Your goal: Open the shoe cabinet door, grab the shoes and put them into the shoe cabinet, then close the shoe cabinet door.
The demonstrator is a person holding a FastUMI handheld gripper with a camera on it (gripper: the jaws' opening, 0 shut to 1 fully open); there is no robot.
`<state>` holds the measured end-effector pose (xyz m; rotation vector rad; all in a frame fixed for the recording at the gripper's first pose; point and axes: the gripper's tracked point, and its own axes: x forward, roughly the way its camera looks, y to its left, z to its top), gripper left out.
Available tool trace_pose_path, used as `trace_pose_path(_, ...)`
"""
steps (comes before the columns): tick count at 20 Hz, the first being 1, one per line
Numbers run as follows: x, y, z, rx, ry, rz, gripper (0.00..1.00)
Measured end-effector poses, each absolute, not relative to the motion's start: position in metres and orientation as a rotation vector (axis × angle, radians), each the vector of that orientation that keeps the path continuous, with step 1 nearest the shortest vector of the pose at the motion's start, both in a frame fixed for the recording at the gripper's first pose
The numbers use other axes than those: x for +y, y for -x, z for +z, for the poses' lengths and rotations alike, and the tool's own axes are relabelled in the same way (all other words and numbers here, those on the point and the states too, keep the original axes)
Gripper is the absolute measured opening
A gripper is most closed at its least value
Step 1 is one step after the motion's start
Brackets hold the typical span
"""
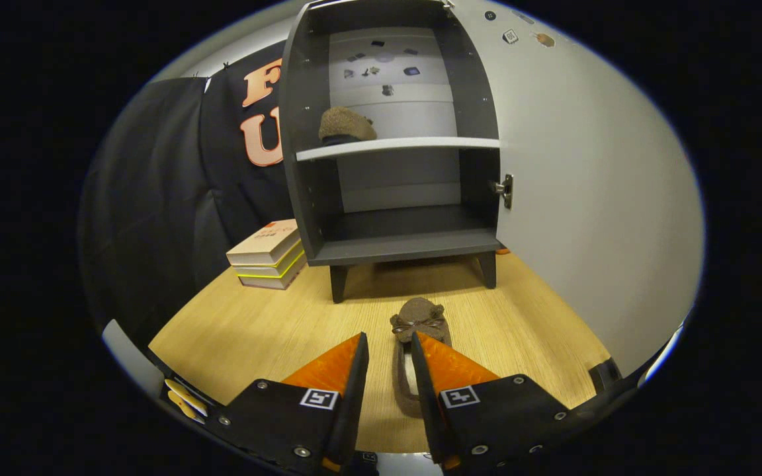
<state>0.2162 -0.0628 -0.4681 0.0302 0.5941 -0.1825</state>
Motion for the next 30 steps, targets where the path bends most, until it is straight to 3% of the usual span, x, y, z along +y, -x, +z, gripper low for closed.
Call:
trace_pose_path(10, -0.078, -0.255, -0.57, 0.735, -0.053, -0.174, 0.41)
trace_pose_path(16, -0.077, -0.277, -0.593, 0.768, -0.008, -0.168, 0.18)
trace_pose_path(19, -0.077, -0.277, -0.592, 0.781, -0.008, -0.165, 0.06)
trace_pose_path(30, -0.081, -0.288, -0.476, 0.69, -0.005, -0.145, 0.05)
